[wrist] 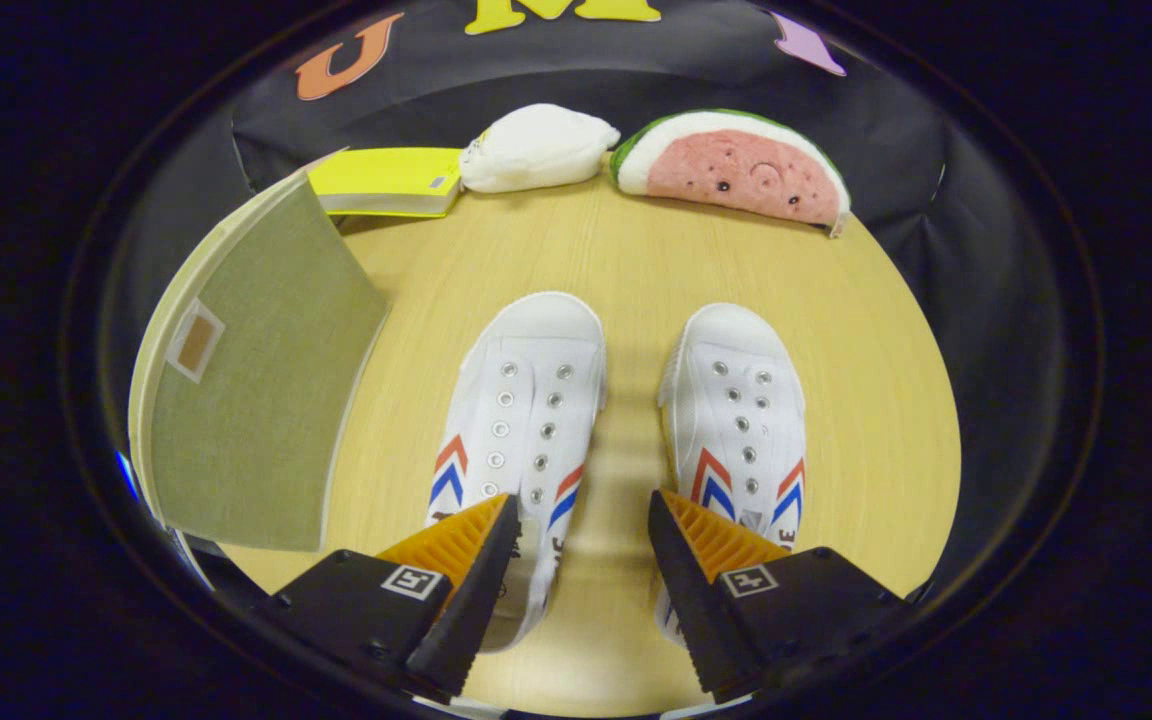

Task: Open the storage box then place both shoes into the box .Put the left shoe in first, then the right shoe, with the right side of both shoes facing outward in a uniform manner.

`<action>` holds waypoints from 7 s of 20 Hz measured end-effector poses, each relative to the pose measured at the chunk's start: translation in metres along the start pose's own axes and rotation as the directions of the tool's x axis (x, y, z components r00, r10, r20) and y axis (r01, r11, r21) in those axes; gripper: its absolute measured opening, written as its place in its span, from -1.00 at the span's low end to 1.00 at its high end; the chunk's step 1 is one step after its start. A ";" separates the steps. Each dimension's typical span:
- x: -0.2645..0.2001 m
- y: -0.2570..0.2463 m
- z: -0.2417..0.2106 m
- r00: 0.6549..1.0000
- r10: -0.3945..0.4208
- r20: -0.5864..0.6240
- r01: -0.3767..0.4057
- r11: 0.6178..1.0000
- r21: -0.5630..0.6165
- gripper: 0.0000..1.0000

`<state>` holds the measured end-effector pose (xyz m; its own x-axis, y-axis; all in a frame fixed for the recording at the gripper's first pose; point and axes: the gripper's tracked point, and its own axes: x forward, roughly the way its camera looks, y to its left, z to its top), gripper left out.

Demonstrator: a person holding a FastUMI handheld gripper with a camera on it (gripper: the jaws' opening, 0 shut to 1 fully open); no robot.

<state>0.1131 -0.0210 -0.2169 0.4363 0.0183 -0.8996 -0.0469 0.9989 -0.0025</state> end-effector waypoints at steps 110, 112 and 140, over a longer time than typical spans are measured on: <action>-0.034 -0.116 -0.011 0.937 -0.347 -0.035 0.342 0.934 -0.107 0.59; -0.022 -0.111 -0.007 0.950 -0.310 -0.017 0.307 0.946 -0.105 0.43; -0.133 0.003 0.048 0.947 0.232 0.222 -0.279 0.936 0.213 -0.89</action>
<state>0.0976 -0.0188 -0.0762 0.6020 0.2582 -0.7556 0.0262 0.9394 0.3418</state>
